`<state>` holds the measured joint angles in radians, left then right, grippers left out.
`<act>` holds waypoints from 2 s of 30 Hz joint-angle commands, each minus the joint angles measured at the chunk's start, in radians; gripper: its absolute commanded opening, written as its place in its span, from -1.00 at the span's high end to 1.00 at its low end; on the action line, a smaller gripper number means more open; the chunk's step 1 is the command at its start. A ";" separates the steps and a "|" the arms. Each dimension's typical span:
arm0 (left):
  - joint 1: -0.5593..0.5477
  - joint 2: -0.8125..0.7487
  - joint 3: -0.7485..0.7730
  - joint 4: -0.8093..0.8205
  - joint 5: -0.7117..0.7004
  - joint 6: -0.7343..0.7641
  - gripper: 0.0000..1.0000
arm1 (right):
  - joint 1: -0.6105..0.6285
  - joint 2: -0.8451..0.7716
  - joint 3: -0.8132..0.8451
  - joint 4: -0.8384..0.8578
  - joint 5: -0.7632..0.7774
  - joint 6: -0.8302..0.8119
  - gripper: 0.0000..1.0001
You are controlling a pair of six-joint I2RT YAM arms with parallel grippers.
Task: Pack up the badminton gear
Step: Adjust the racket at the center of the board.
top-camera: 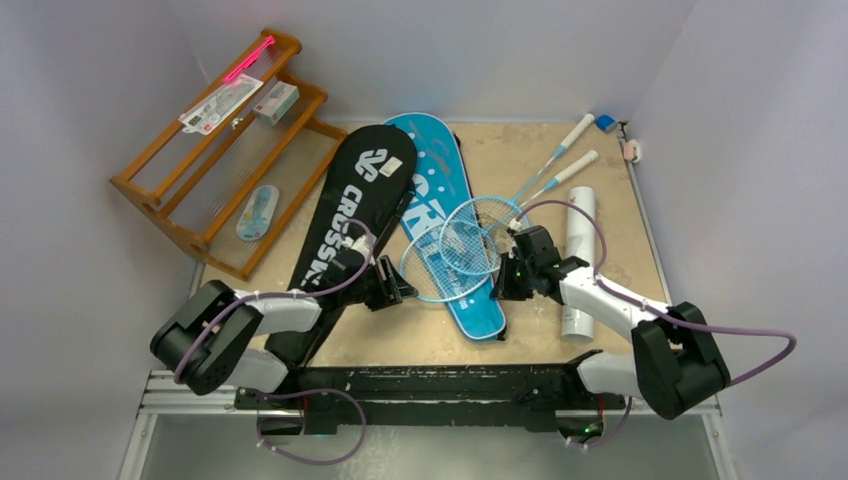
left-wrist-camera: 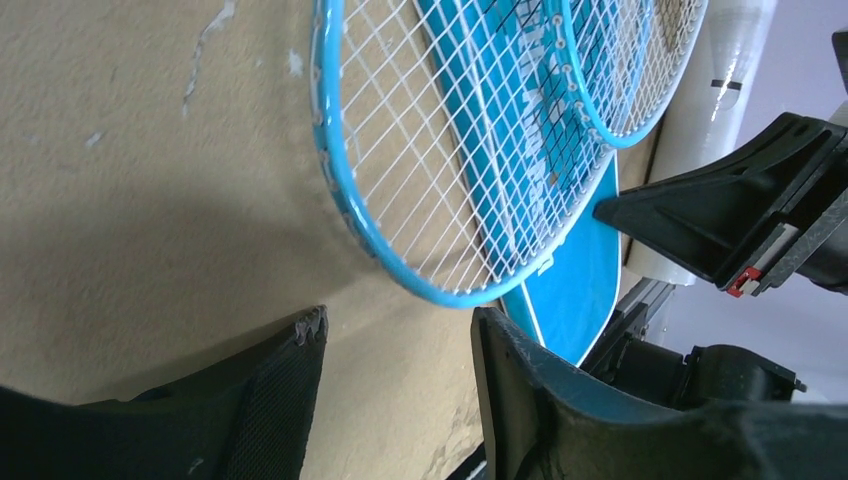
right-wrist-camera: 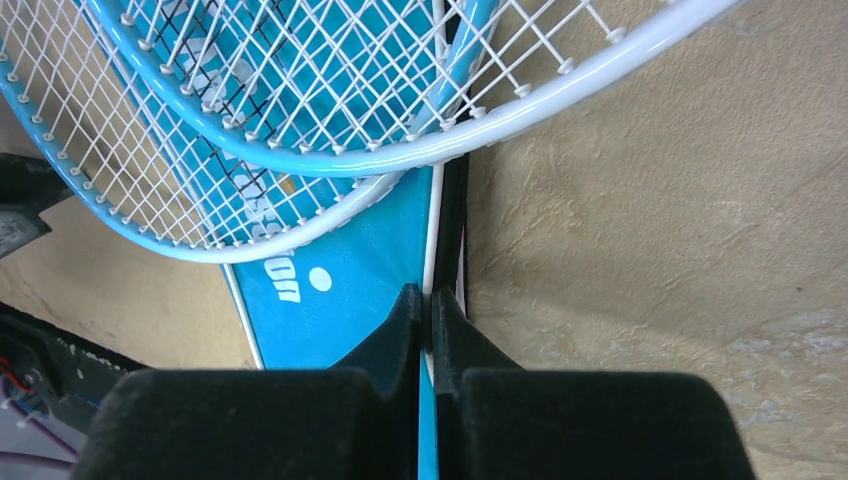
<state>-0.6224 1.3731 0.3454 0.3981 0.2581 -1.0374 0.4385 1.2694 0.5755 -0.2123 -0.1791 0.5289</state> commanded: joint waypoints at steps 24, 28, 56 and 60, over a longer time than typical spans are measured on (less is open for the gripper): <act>-0.003 0.009 0.337 -0.180 -0.049 0.142 0.05 | 0.146 -0.119 0.031 0.115 -0.333 -0.009 1.00; -0.002 -0.086 0.290 -0.269 -0.150 0.149 0.04 | 0.146 -0.181 0.078 0.043 -0.308 -0.011 1.00; 0.007 -0.213 -0.063 -0.142 -0.325 -0.078 -0.03 | 0.146 -0.470 0.235 -0.377 -0.219 0.033 1.00; 0.053 -0.081 0.074 -0.221 -0.403 -0.030 -0.02 | 0.146 -0.491 0.337 -0.450 -0.215 0.023 1.00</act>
<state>-0.6109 1.1919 0.2897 0.2440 -0.0238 -1.1294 0.5770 0.8127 0.7792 -0.5964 -0.3573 0.5816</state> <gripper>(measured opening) 0.514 0.011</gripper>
